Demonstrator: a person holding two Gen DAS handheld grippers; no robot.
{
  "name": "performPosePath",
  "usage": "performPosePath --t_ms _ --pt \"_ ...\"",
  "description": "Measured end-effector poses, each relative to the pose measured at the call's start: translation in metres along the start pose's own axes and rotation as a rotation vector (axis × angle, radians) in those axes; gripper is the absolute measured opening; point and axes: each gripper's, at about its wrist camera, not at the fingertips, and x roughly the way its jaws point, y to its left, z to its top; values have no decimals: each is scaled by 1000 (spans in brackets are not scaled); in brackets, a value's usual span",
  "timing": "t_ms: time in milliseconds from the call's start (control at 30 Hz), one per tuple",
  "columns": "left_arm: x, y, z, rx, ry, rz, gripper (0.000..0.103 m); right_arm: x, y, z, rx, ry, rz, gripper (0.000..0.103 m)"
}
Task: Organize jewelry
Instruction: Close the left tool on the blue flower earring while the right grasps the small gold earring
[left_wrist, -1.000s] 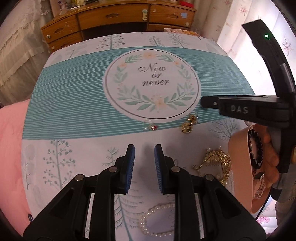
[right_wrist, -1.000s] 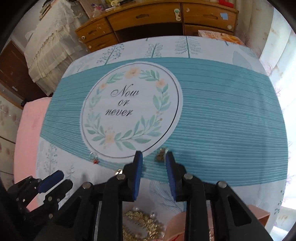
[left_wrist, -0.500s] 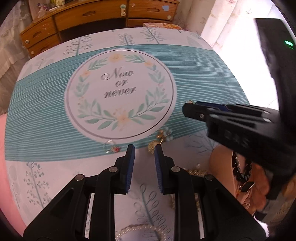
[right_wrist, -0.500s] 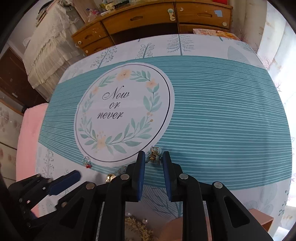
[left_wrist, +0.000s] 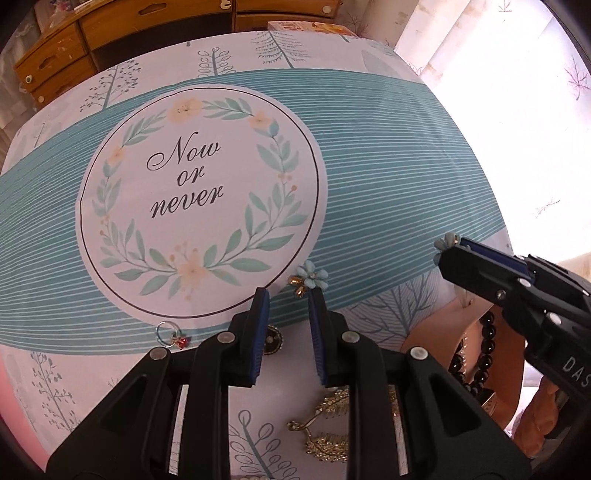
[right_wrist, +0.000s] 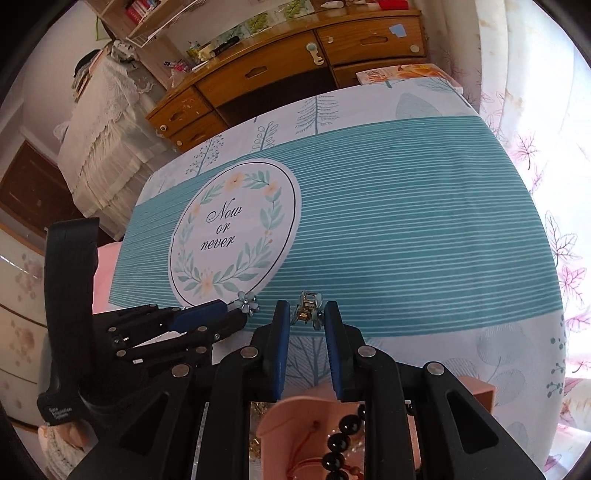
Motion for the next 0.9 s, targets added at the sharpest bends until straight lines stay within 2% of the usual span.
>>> performPosePath --t_ms 200,400,533,900 --pt "6 -7 9 40 16 19 19 -8 -9 -3 12 -2 34 18" --pt "6 -16 14 56 44 -70 19 -9 -13 -5 21 4 49 19" --pt "9 -18 17 58 38 -12 19 -9 -16 -5 31 1 52 18" --pt "9 -26 27 47 25 23 19 -12 -17 -6 37 -9 60 18"
